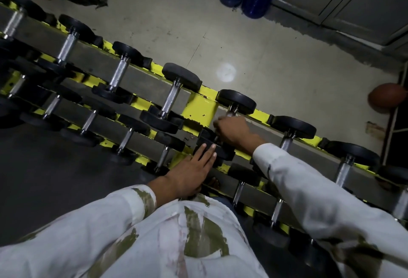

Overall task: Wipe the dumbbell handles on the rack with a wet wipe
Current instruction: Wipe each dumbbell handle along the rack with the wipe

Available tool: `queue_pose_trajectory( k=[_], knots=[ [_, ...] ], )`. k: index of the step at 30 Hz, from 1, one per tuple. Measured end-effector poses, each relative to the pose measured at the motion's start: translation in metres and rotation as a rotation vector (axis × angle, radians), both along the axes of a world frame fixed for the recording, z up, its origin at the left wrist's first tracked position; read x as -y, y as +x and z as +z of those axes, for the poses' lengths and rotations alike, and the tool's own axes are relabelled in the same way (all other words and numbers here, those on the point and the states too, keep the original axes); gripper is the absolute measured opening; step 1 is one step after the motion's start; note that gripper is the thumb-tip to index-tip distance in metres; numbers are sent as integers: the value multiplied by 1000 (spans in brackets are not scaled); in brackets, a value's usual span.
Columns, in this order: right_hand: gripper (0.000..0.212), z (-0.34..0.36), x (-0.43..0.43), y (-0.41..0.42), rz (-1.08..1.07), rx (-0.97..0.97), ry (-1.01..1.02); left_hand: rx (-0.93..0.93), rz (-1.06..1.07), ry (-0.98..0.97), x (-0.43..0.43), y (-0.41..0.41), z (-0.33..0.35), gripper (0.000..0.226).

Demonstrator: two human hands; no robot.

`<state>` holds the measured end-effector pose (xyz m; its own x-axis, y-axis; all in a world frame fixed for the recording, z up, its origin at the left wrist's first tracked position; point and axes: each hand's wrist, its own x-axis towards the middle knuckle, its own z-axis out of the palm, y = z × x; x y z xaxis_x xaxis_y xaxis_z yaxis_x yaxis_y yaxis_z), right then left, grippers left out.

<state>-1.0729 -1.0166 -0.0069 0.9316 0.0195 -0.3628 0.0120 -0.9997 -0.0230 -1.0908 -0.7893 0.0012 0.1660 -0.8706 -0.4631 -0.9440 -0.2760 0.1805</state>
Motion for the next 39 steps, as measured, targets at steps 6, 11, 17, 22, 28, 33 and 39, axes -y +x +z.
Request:
queue_pose_trajectory(
  k=[6,11,17,22,28,33,39],
  knots=[
    [20,-2,9,-8,-68,50,70,-13,39,3,2,-4,1,103],
    [19,-1,3,-1,22,-63,52,-5,45,1,3,-4,-1,105],
    [18,3,-9,-6,25,-161,119,-9,44,6,2,-5,2,102],
    [22,14,13,4,-31,37,-19,-8,33,13,3,-3,2,101],
    [22,15,-6,1,76,-232,111,-7,34,-3,2,-3,3,97],
    [19,15,-1,6,-6,-154,76,-7,36,-5,2,-3,2,97],
    [19,16,12,1,-46,-15,81,-9,41,-14,1,-4,1,102]
  ],
)
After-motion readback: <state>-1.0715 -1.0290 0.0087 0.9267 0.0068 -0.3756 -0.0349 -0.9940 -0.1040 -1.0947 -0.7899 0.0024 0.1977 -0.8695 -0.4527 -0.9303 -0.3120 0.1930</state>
